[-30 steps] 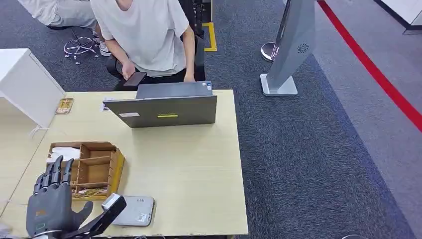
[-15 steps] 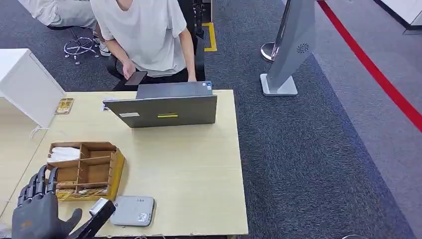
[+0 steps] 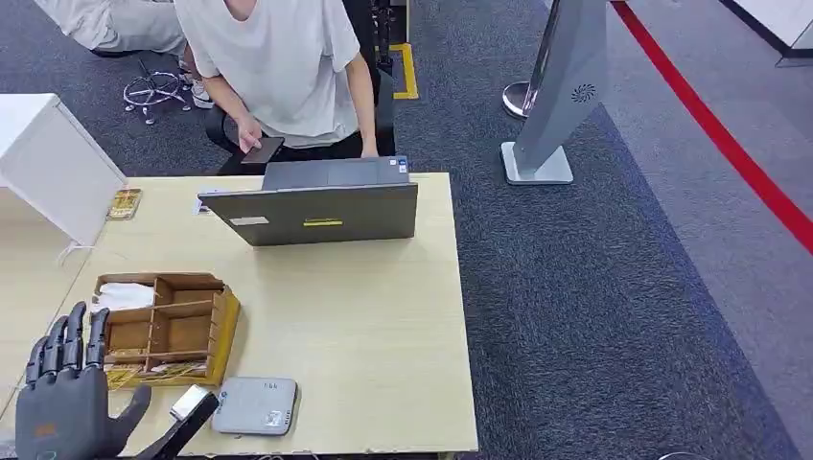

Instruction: Pass the card to the sensor for recognition and then transmit it.

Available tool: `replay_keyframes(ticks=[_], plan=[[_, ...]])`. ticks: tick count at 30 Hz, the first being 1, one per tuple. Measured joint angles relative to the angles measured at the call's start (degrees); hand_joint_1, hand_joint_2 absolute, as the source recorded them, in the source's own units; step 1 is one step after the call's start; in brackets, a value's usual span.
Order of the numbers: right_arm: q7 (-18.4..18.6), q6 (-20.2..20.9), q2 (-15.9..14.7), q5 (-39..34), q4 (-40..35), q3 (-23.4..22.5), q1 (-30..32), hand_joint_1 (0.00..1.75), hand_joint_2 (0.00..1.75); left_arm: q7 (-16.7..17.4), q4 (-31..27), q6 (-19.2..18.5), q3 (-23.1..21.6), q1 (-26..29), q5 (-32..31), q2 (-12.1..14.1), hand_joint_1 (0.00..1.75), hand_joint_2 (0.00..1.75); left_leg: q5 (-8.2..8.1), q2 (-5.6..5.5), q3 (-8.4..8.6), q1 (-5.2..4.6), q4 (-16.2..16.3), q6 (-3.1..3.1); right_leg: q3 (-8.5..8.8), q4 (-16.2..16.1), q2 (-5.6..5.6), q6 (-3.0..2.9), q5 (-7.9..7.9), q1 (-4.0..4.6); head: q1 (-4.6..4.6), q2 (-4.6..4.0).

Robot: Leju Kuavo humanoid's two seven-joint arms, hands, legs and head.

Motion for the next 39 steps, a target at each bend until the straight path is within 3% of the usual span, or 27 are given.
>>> replay_keyframes(ticks=[6,14,39], plan=[[0.0,0.72,0.0,0.81,-1.18,0.55,0.17,0.0,1.75,3.91,4.46,0.83,-7.52,-1.78,0.0,5.44,0.0,1.75,0.0,0.01,-0.01,-0.01,0.0,0.0,0.02,0.0,0.0,0.0,0.01,-0.01,0.02,0.0],[0.0,0.83,0.0,1.73,-1.35,0.61,0.14,0.0,1.75,5.94,6.79,0.7,-13.59,-2.96,0.0,8.08,0.0,1.75,0.0,0.01,-0.02,-0.02,0.01,0.0,0.07,0.0,0.01,0.0,0.01,-0.02,0.0,0.0],[0.0,1.84,0.0,3.21,-2.58,0.26,0.16,0.0,1.75,6.18,9.24,1.02,-14.64,-0.15,0.0,10.62,0.0,1.75,0.0,0.0,-0.05,0.0,-0.01,0.0,0.06,0.0,0.0,0.01,-0.01,0.0,0.02,0.0]])
